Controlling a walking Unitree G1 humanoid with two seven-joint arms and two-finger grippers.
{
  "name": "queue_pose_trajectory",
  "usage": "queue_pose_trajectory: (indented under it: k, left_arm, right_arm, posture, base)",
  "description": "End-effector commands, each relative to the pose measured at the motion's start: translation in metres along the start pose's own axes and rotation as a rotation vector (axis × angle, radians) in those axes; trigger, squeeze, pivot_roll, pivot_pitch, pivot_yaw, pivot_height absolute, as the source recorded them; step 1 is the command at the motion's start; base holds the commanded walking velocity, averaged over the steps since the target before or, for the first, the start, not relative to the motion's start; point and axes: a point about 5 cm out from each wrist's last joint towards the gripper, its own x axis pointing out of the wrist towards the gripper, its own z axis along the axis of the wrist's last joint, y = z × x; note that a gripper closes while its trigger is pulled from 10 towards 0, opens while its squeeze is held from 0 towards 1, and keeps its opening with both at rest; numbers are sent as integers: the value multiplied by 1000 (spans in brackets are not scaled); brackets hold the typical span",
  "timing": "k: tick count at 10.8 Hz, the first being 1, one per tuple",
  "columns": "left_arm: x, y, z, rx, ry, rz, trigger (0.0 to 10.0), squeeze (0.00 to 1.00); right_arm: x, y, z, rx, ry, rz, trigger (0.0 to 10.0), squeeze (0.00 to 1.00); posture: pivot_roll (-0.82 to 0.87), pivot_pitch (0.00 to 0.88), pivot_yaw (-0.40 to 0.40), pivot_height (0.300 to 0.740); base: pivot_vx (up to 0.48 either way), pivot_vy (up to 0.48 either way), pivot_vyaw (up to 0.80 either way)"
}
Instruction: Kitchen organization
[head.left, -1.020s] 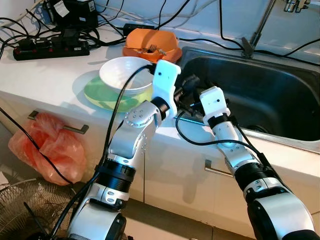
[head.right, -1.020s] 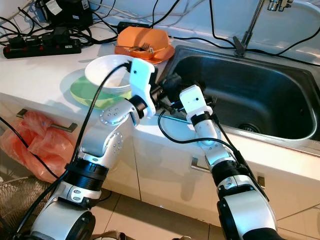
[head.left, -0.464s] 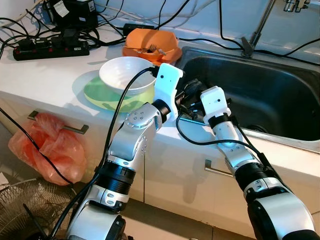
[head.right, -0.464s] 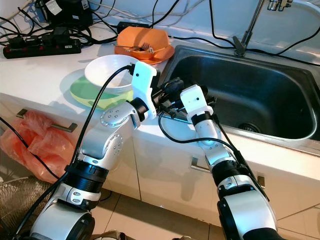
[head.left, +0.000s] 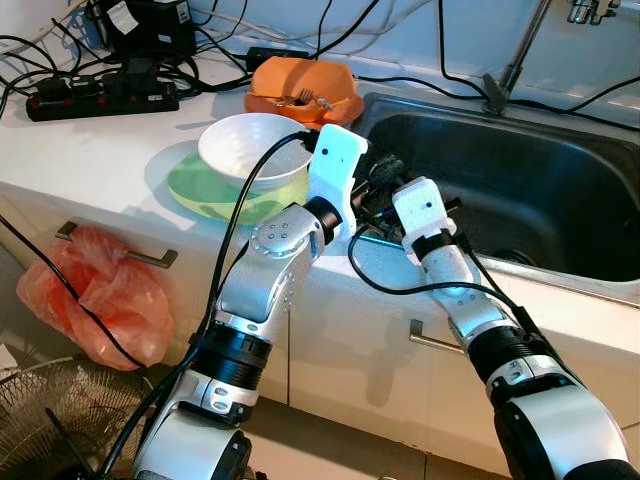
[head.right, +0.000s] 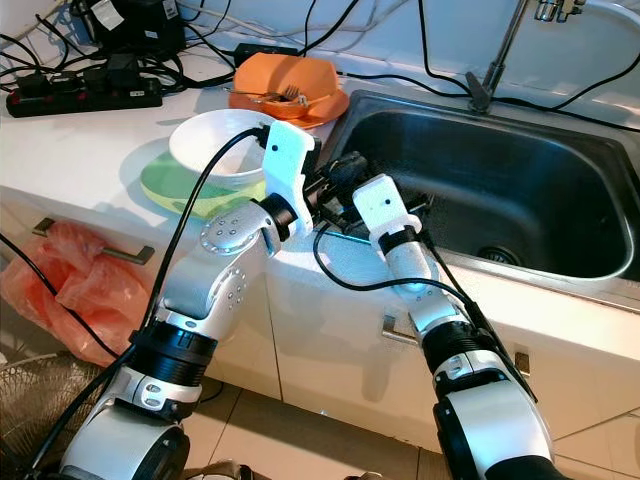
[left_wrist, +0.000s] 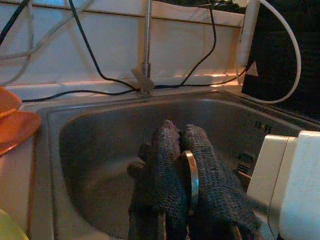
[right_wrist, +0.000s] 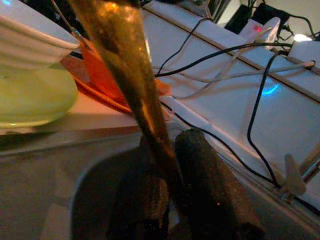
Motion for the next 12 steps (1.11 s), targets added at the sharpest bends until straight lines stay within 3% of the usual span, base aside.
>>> queue_pose_trajectory:
  k: [1,2,6,12]
  left_arm:
    - [4,-4,7,14,-33,-17,10000,0]
    - [4,-1,9,17,-49,0,10000,1000]
    - [4,-3,8,15,-55,-8,10000,1000]
    - [-1,-1,4,12,-55,14,10000,1000]
  right_arm:
    - [2,-4,2,13,-5,-18,0,0]
    - [2,-3,2,12,-5,-17,0,0]
    - [2,-5,1,15,7,-31,0,0]
    - [3,-20,-6,44,70,-124,0,0]
  posture:
    - [74,44,-27,740]
    - [74,43,-26,740]
    - [73,45,-26,740]
    - [75,44,-31,740]
  base:
    - [0,0,0]
    - [0,0,0]
    - [0,0,0]
    - [0,0,0]
